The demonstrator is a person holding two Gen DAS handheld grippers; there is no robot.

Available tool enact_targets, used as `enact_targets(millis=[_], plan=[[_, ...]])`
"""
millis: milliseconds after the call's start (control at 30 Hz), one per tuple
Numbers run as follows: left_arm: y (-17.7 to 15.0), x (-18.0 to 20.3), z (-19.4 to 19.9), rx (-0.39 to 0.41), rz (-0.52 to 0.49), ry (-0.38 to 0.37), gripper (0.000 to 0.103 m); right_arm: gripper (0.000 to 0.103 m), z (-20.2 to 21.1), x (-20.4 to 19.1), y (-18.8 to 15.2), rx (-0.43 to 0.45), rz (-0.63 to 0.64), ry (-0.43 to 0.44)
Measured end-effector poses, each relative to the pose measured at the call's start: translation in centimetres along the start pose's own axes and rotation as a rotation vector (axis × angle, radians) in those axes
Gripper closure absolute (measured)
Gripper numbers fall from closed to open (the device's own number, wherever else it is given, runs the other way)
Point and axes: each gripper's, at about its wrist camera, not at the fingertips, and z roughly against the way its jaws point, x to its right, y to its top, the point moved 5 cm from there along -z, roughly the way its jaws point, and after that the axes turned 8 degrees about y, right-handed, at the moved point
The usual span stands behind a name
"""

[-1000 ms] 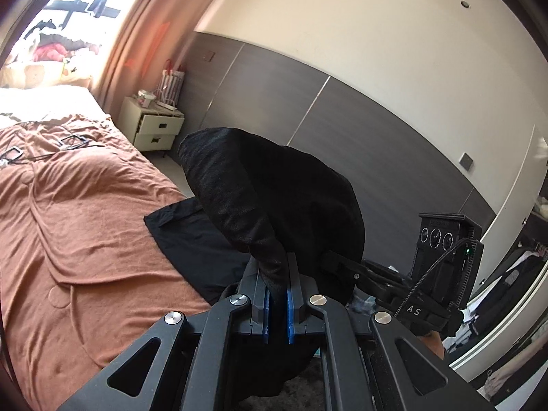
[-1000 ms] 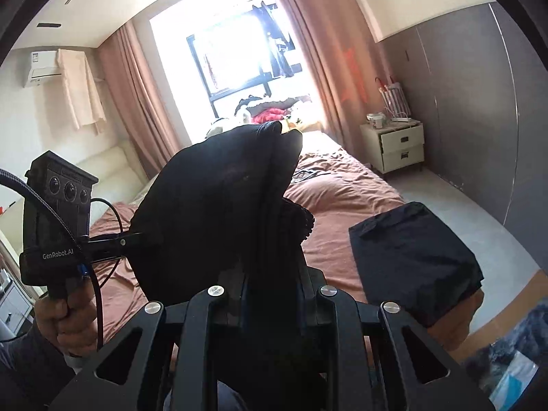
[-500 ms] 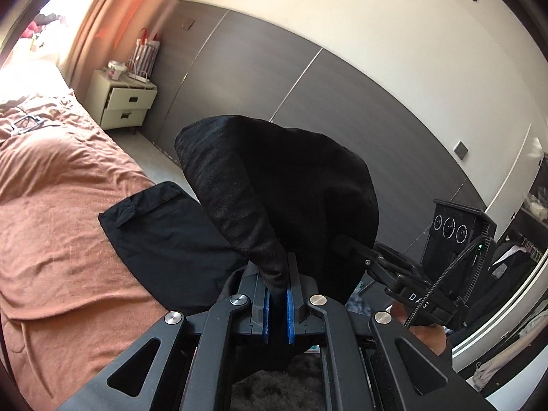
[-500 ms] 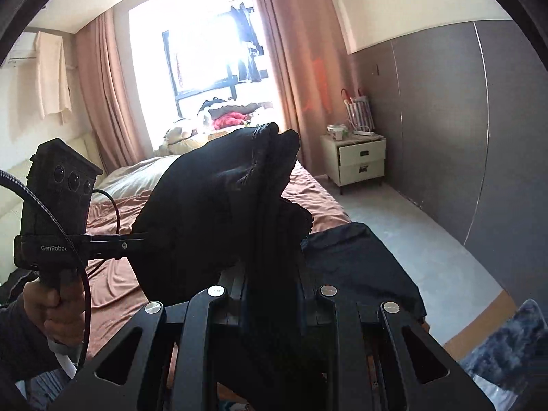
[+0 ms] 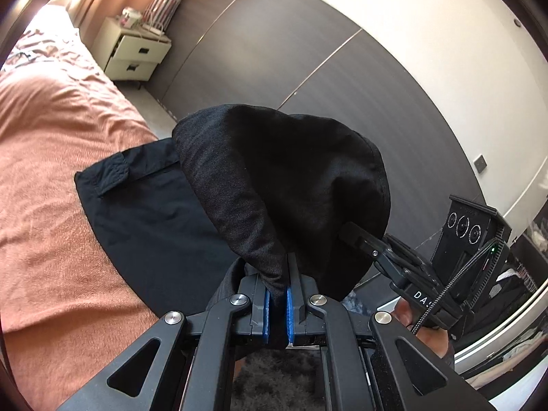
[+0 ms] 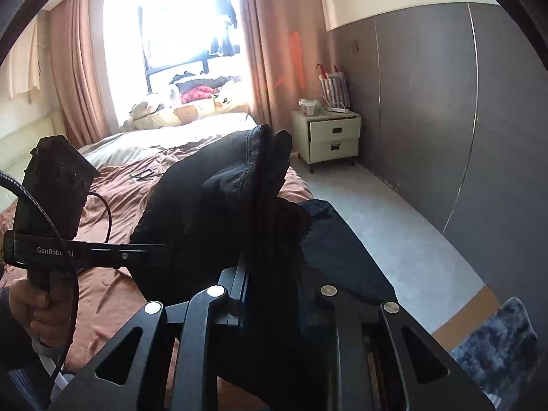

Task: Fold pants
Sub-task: 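Carry the folded black shorts with both grippers toward the bed corner, then lower the folded shorts onto the bed corner with both grippers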

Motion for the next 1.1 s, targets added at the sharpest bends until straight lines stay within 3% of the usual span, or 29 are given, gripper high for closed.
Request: enact_targets(millis=[600, 667, 700, 767, 833, 1000, 1100], plan=[[3.6, -10.3, -5.6, -0.007, 0.14, 0.08, 0.095, 0.085, -6.8, 0.1, 4.6, -0.167, 0.099, -0.015], [3.5, -11.8, -6.7, -0.044, 0.172, 0.133, 0.084, 0.085, -7.8, 0.0, 4.8, -0.194, 0.131, -0.033], [3.4, -12.7, -7.2, -0.073, 0.192, 0.166, 0.069, 0.081, -8.5, 0.1, 4.6, -0.223, 0.14, -0.046], [3.1, -14.3, -7.7, -0.093, 0.234, 0.199, 0.059, 0.071, -10.5, 0.6, 4.8, -0.283, 0.128, -0.123], [3.0, -15.4, -7.5, -0.089, 0.253, 0.215, 0.058, 0.059, -10.9, 1.3, 5.2, -0.293, 0.078, -0.166], [2.9, -17.1, -6.9, -0.069, 0.268, 0.226, 0.057, 0.057, -7.6, 2.2, 5.2, -0.214, -0.037, -0.152], [3.5, -17.3, -7.2, -0.052, 0.243, 0.224, 0.057, 0.058, -5.3, 2.3, 4.2, -0.182, -0.118, -0.089]])
